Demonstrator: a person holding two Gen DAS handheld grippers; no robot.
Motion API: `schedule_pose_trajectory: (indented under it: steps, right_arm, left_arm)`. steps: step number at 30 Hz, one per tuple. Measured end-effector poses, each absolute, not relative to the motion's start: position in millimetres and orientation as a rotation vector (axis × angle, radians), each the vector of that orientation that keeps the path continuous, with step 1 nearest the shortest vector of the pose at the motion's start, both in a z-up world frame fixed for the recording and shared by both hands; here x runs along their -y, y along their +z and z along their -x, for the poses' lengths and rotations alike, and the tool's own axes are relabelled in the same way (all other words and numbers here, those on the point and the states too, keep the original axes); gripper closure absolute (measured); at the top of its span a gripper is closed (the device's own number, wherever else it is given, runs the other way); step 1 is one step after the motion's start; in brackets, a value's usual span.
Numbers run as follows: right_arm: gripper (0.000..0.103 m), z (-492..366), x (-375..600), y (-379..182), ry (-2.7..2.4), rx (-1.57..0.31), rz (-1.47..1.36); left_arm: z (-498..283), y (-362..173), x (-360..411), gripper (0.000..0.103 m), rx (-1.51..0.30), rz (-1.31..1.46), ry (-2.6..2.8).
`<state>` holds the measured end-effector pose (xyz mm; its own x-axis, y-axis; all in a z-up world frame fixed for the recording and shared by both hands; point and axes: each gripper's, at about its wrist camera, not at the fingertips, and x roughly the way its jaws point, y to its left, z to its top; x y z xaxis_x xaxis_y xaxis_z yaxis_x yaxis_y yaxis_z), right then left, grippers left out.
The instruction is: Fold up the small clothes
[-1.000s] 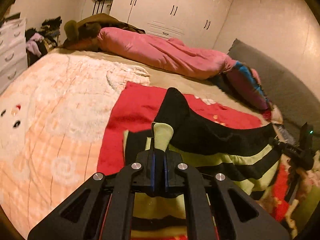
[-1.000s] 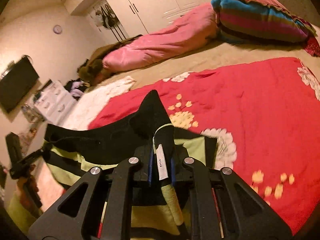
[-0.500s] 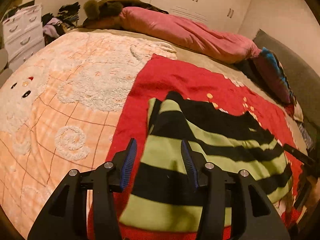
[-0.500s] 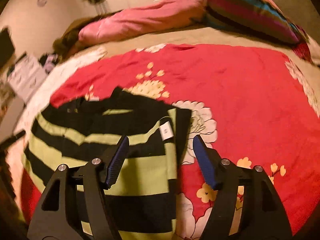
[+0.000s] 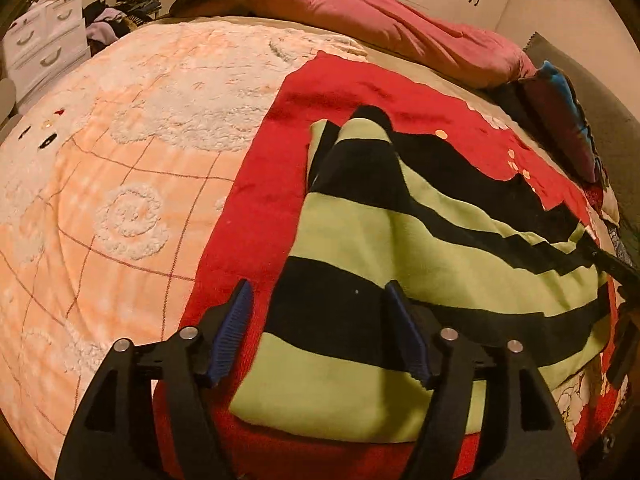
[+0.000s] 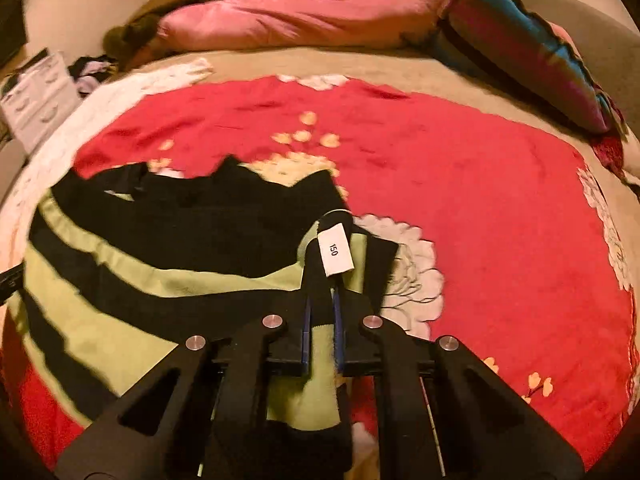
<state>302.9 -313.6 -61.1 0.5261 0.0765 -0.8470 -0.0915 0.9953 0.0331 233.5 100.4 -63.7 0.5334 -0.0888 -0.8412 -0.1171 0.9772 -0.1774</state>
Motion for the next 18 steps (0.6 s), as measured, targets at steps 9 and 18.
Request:
schedule_pose_trajectory:
  steps: [9, 18]
  right_arm:
    - [0.064, -297, 326, -75, 0.025, -1.022, -0.005]
    - [0.040, -227, 364, -37, 0.056, -0.895, -0.202]
  left_arm:
    - [-225, -67, -109, 0.033, -1.016, 0.267, 0.009]
    - [-189, -55, -115, 0.036, -0.964, 0.338, -0.013]
